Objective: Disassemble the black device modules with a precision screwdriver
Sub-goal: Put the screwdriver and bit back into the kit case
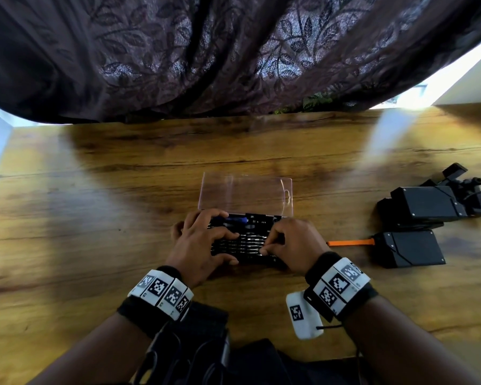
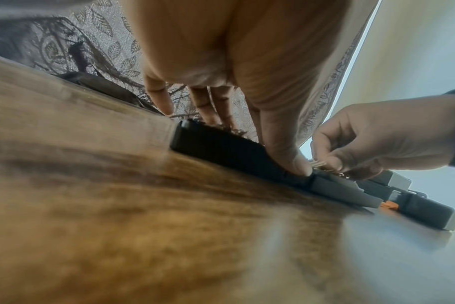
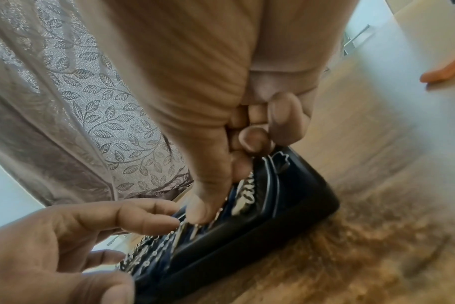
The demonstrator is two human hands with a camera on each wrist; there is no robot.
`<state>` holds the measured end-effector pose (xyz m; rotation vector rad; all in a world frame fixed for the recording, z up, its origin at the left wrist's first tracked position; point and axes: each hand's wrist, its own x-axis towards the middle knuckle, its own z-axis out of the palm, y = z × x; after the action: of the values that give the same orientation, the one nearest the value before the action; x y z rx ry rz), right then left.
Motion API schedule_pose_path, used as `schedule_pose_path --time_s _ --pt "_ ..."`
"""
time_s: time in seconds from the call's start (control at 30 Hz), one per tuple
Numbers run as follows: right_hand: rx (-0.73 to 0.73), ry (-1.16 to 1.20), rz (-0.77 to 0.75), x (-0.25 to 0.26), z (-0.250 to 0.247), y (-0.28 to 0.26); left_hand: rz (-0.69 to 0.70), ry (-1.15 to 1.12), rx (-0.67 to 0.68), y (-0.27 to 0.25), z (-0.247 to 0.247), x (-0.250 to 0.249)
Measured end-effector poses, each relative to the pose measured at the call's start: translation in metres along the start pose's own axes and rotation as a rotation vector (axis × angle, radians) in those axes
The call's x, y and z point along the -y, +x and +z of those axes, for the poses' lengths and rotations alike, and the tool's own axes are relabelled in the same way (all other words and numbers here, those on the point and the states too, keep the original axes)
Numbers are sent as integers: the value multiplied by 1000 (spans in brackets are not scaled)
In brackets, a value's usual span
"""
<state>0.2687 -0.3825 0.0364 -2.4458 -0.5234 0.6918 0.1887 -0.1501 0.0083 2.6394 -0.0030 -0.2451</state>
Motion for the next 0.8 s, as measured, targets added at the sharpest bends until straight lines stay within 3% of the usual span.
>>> schedule_pose_path --time_s 0.1,0.23,0.3,0.4,0.5,0.8 --pt "17 15 16 0 -6 -1 7 -5 8 0 0 0" --pt "-189 164 88 -13 -21 -16 55 26 61 1 -7 1" --pt "-233 173 116 -25 -21 -24 56 -22 1 4 -15 6" --pt "-115 139 121 -40 -10 -32 -56 -133 -104 23 -30 26" --pt "-19 109 93 -45 1 -38 -150 -140 -81 54 -47 44" --pt "-90 96 124 -46 9 -37 -251 -81 -64 126 -44 54"
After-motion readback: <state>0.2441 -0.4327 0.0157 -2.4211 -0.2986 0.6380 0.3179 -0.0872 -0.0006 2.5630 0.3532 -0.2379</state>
